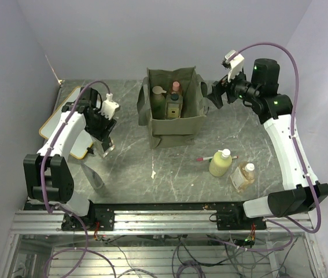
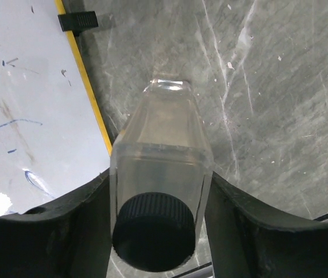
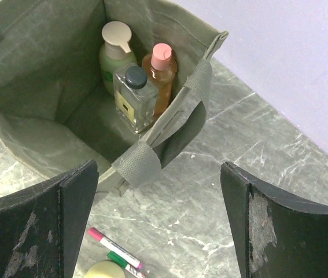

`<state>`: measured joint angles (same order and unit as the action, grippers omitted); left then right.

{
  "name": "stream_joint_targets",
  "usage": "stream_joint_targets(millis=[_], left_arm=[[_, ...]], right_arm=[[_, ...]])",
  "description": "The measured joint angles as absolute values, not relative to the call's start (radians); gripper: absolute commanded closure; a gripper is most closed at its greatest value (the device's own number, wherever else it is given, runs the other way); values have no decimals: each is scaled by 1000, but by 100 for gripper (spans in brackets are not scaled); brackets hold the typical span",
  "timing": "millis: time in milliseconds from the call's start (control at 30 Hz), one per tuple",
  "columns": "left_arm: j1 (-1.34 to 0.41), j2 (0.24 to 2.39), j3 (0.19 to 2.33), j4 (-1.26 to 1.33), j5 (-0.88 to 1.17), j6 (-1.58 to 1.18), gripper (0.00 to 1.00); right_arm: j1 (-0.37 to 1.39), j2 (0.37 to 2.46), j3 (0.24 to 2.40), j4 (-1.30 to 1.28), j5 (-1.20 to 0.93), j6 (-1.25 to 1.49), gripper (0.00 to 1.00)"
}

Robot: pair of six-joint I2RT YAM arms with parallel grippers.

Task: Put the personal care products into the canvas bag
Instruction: Pick up the care product from the center of the board.

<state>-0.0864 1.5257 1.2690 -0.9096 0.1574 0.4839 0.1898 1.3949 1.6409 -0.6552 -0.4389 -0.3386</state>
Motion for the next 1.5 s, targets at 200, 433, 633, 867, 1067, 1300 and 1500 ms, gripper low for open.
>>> stream_joint_targets(millis=[200,433,633,867,1067,1300,1500], left_arm=[[-86,1549,1311,-932,175,505,72],[-86,1549,1388,-972,205,517,93],[-86,1534,1510,-1006,255,520,93],[-103,1480,1653,-1039,300,517,93],[-158,1465,1761,-1051,318,479,93],[-199,1457,1844,-1060,320,410,93],[-205,1459,1994,-1050,321,347,93]], right_arm=[[178,1394,1636,-653,-448,-336,13],[178,1396,1632,-661,-492,-340,13],[245,1425,1658,-712,-542,-400,13],[392,1454,1673,-771,-549,-480,13],[440,1494,1681,-789,-550,-517,13],[473,1541,1682,-807,-549,-546,13],[513,1571,1682,-823,-547,-569,15]])
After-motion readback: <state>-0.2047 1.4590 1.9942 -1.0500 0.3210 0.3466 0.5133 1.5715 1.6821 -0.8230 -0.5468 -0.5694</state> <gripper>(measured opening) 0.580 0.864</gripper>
